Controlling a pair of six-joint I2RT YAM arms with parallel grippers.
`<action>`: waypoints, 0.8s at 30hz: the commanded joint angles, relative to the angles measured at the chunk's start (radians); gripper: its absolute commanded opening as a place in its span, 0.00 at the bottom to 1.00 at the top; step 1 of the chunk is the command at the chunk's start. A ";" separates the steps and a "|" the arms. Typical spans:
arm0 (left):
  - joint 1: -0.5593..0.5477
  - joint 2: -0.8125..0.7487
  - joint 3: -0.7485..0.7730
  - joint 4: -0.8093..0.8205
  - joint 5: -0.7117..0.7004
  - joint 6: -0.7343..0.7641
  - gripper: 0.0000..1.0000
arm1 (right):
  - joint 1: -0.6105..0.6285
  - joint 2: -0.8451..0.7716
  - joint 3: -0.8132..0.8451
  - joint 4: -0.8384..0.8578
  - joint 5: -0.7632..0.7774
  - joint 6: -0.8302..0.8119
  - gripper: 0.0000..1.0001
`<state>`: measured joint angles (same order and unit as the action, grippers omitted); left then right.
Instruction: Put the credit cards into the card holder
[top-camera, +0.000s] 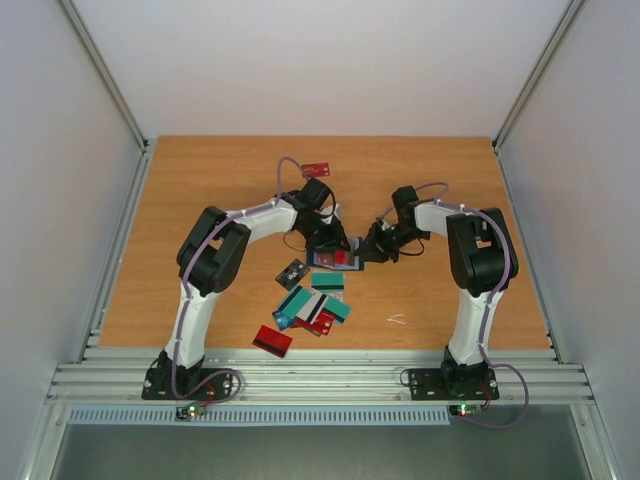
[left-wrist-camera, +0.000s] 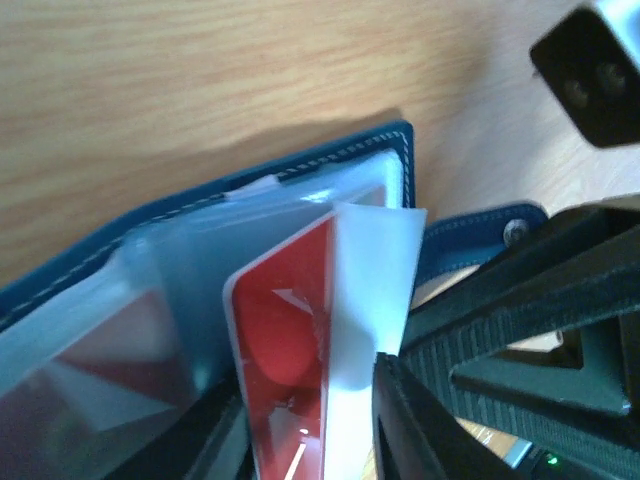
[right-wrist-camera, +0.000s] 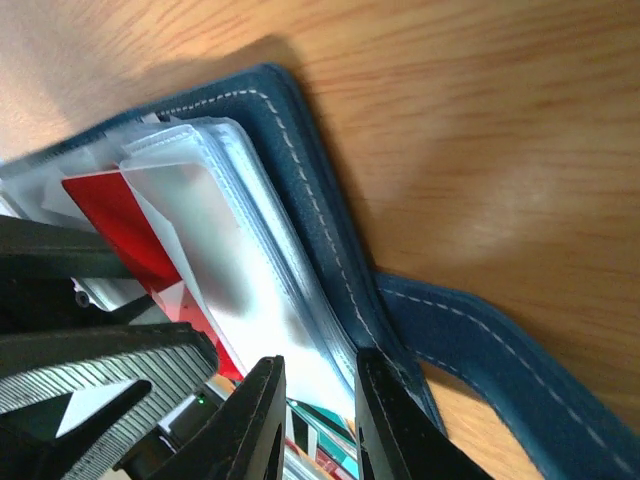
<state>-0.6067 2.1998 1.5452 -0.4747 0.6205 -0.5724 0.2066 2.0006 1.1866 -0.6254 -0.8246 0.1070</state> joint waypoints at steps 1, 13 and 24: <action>-0.016 -0.007 0.020 -0.196 -0.114 0.061 0.38 | 0.002 -0.030 0.011 0.044 -0.006 -0.013 0.21; -0.021 -0.011 0.121 -0.371 -0.209 0.131 0.70 | 0.002 -0.070 0.030 0.035 0.002 -0.007 0.22; -0.021 -0.009 0.206 -0.503 -0.275 0.215 0.99 | 0.002 -0.059 0.058 0.047 -0.013 0.018 0.22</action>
<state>-0.6262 2.1902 1.7172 -0.8661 0.4107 -0.4076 0.2077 1.9625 1.2171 -0.5903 -0.8242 0.1123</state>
